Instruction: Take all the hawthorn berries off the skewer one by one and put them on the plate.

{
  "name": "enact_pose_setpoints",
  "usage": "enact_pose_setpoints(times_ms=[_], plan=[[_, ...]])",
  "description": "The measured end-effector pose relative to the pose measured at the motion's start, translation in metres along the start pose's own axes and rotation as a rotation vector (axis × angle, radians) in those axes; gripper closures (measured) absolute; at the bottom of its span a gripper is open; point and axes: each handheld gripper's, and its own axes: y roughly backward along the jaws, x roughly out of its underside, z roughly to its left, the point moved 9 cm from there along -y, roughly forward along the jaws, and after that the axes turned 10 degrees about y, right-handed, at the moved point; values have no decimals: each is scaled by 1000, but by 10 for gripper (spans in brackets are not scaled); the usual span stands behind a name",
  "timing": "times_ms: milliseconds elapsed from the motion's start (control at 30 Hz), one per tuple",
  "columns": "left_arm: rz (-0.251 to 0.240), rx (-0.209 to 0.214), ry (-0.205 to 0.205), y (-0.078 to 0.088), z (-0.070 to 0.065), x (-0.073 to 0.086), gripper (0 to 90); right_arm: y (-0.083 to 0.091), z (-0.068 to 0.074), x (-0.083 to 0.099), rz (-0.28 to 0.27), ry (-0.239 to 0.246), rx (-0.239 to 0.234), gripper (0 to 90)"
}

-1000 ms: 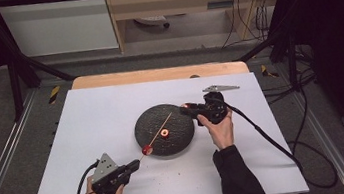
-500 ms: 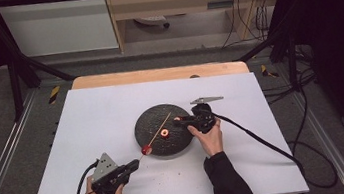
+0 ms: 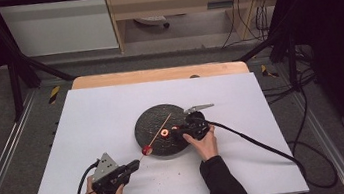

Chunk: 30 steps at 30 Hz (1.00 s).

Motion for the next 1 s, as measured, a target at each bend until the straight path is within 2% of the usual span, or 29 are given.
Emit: enact_pose_setpoints(times_ms=[233, 433, 600, 767, 867, 1000], plan=[[-1, 0, 0, 0, 0, 0, 881, 10, 1, -7, -23, 20, 11, 541], [0, -1, 0, 0, 0, 0, 881, 32, 6, -17, -70, 42, 10, 394], [1, -1, -2, -1, -1, 0, 881, 49, 15, -18, -98, 64, -17, 254], [2, -1, -4, -1, -2, 0, 881, 57, 25, -15, -106, 92, -30, 130], [2, -2, -5, -1, -2, 0, 881, 61, 32, -14, -116, 105, -50, 79], [0, -3, -6, -1, -2, 0, 881, 63, 40, -11, -124, 113, -64, 59]])
